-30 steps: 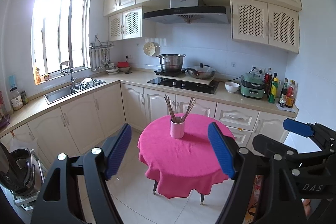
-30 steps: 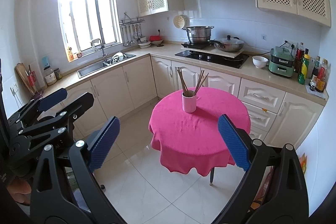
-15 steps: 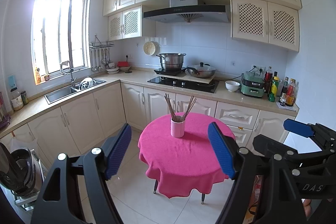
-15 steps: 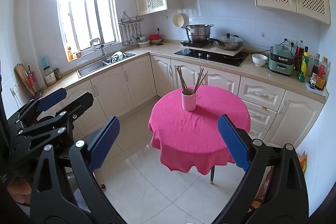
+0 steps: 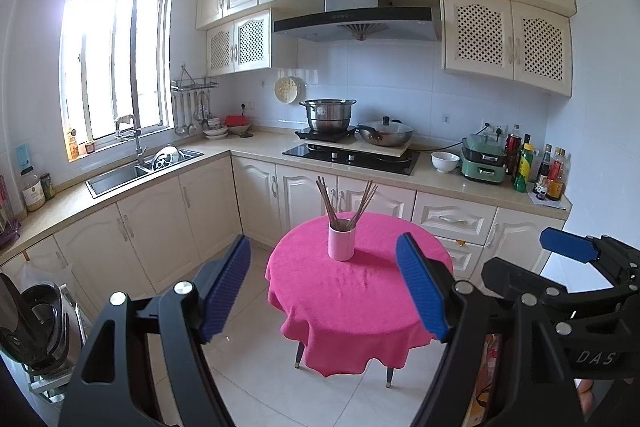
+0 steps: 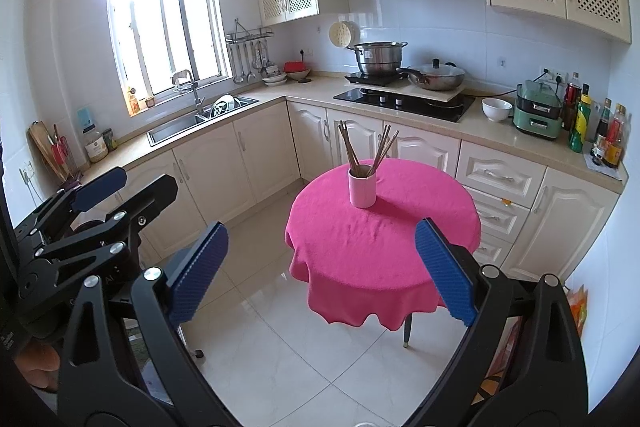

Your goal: Organize utensils

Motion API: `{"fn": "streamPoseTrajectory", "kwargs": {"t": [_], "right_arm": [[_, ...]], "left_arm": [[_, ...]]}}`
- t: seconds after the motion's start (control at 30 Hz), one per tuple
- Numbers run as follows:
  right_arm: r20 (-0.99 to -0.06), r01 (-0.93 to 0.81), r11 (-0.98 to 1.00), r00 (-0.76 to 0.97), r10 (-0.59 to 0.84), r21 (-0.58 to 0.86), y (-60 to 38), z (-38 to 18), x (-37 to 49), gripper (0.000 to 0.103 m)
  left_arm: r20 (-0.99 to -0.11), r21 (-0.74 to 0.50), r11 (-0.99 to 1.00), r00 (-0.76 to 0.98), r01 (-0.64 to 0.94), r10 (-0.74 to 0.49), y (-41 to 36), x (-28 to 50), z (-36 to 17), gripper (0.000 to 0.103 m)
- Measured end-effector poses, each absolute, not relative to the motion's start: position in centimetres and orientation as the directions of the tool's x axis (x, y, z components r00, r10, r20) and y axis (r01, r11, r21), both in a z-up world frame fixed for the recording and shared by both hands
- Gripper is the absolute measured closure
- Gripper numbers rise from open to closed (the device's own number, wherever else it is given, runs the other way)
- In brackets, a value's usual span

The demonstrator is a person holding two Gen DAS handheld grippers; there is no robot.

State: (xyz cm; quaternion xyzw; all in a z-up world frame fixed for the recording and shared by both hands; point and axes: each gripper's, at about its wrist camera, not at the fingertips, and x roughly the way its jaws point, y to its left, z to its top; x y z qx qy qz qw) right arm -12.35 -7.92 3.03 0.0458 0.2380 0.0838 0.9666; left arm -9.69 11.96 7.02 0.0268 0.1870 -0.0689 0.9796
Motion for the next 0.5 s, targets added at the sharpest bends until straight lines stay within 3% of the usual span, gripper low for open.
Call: {"fn": "streamPoseTrajectory", "kwargs": {"t": [0.5], "right_arm": [[-0.467, -0.138, 0.982, 0.865, 0.184, 0.131, -6.5, 2.5, -11.0, 0.010]], "left_arm": [[-0.380, 0.027, 0.989, 0.917, 0.147, -0.126, 13.6, -8.1, 6.6, 0.029]]}}
